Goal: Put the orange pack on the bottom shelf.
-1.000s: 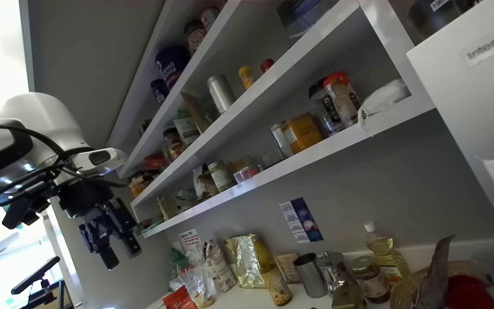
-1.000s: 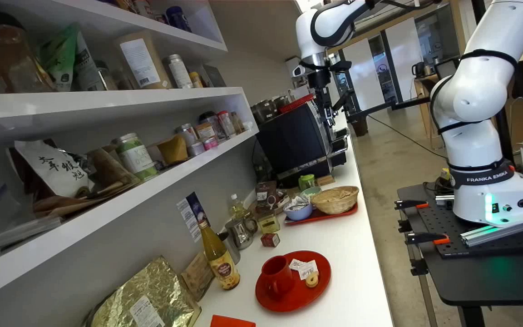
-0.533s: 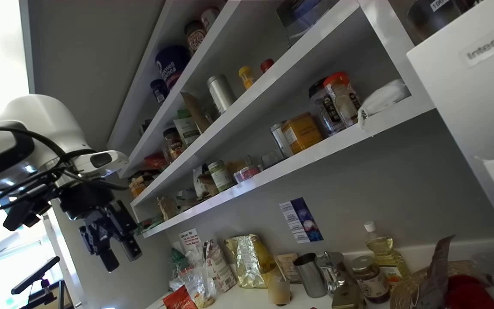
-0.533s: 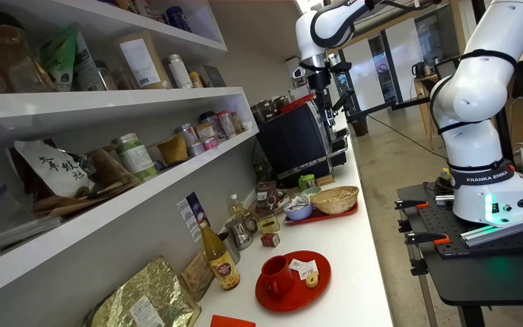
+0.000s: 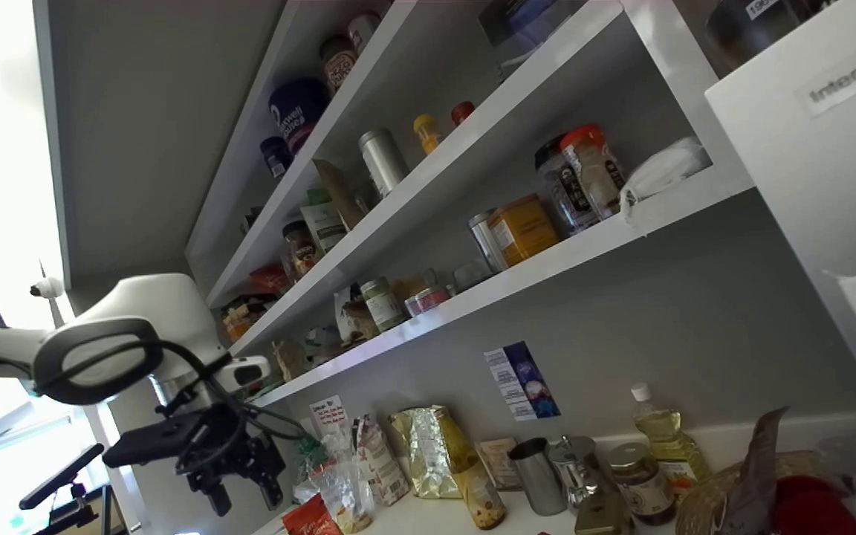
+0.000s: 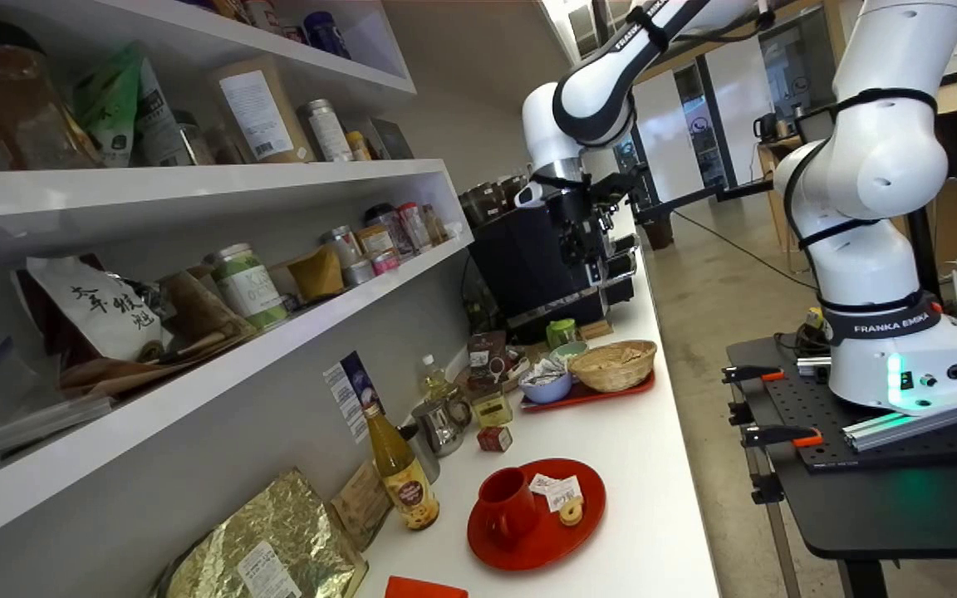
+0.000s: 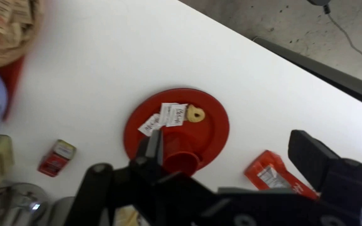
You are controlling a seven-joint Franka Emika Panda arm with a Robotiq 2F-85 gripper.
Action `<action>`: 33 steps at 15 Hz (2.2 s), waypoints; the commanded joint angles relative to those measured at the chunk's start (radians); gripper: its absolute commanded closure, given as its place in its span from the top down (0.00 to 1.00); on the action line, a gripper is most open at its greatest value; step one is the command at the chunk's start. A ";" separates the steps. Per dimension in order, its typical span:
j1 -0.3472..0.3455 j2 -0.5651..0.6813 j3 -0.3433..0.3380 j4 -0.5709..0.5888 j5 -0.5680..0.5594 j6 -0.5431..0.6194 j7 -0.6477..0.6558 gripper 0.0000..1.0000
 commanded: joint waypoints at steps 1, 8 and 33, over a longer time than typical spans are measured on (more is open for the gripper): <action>0.124 0.189 0.050 0.027 0.167 0.114 -0.132 1.00; 0.175 0.609 0.275 0.219 0.342 0.217 -0.324 1.00; 0.159 1.292 0.551 1.047 -0.067 0.167 0.274 1.00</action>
